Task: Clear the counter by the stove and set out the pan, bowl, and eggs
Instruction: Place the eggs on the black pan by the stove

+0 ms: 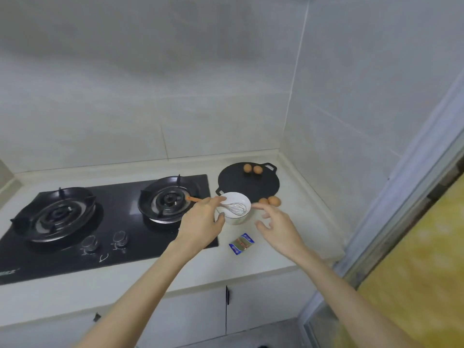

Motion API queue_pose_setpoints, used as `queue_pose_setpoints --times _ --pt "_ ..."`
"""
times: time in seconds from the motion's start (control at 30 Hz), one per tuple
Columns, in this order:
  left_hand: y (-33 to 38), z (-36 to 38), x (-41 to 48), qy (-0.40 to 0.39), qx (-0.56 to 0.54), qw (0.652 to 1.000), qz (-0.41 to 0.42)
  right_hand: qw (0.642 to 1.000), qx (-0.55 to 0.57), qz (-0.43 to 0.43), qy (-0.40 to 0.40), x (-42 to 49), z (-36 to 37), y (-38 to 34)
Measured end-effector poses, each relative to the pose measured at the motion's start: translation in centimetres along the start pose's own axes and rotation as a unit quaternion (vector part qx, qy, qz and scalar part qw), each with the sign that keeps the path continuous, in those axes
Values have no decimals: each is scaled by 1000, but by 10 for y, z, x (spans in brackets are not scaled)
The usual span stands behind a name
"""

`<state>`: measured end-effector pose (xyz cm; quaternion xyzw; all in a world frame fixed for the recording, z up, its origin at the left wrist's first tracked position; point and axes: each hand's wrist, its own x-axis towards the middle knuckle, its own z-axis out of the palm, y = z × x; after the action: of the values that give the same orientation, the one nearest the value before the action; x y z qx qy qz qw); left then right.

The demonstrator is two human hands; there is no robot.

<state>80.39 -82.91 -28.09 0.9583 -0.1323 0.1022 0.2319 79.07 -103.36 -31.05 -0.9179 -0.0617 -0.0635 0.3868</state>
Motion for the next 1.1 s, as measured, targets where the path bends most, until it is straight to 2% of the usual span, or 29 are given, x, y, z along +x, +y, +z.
queue_pose_setpoints --times 0.4,0.77,0.93,1.1 --pt "31 107 112 -53 1 996 -70 997 -7 3 -74 113 -27 128" --pt "9 131 204 -69 5 995 -66 996 -11 51 -75 210 -30 159" --pt "-19 144 262 -108 -19 992 -64 995 -31 73 -60 265 -26 166" --pt "-44 168 315 -156 -80 977 -121 992 -15 112 -54 315 -18 182"
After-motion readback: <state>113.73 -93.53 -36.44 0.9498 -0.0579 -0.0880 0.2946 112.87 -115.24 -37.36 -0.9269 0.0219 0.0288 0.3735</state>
